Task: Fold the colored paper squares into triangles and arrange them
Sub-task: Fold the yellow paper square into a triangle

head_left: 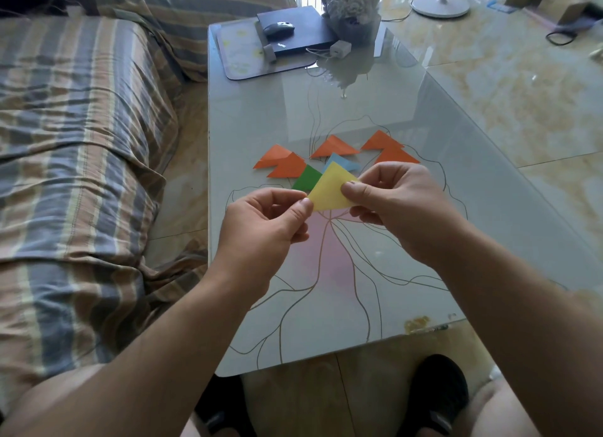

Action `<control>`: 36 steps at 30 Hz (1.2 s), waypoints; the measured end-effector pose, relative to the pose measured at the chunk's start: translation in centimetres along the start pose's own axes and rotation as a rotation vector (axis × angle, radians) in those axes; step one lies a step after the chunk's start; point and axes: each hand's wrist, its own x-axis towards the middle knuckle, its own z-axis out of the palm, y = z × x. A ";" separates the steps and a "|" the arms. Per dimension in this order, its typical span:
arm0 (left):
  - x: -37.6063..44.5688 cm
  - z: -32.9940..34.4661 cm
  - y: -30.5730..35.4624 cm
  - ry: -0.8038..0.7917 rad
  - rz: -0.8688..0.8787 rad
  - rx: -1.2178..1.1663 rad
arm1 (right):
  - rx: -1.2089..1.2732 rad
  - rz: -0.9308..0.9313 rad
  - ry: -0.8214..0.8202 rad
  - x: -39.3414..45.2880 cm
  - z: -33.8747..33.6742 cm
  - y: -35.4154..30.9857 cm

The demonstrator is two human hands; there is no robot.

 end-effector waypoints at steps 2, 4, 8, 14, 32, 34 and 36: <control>0.1 0.0 0.0 -0.005 0.013 0.024 | 0.002 0.006 0.008 -0.1 0.1 0.0; 0.1 0.0 -0.1 -0.004 0.024 0.039 | 0.016 0.026 0.014 -0.1 0.1 0.0; 0.2 -0.1 -0.1 0.010 0.024 0.064 | 0.112 0.070 0.023 0.1 0.2 -0.1; 0.3 0.0 -0.2 -0.035 -0.042 0.079 | 0.156 0.089 0.040 0.2 0.2 -0.2; 0.3 0.1 0.2 -0.228 -0.347 0.017 | 0.121 0.085 0.128 0.2 0.9 0.4; 0.4 0.0 0.3 -0.230 -0.344 0.013 | 0.115 0.075 0.122 0.3 0.8 0.5; 0.4 -0.1 0.3 -0.233 -0.336 0.010 | 0.118 0.071 0.113 0.3 0.6 0.5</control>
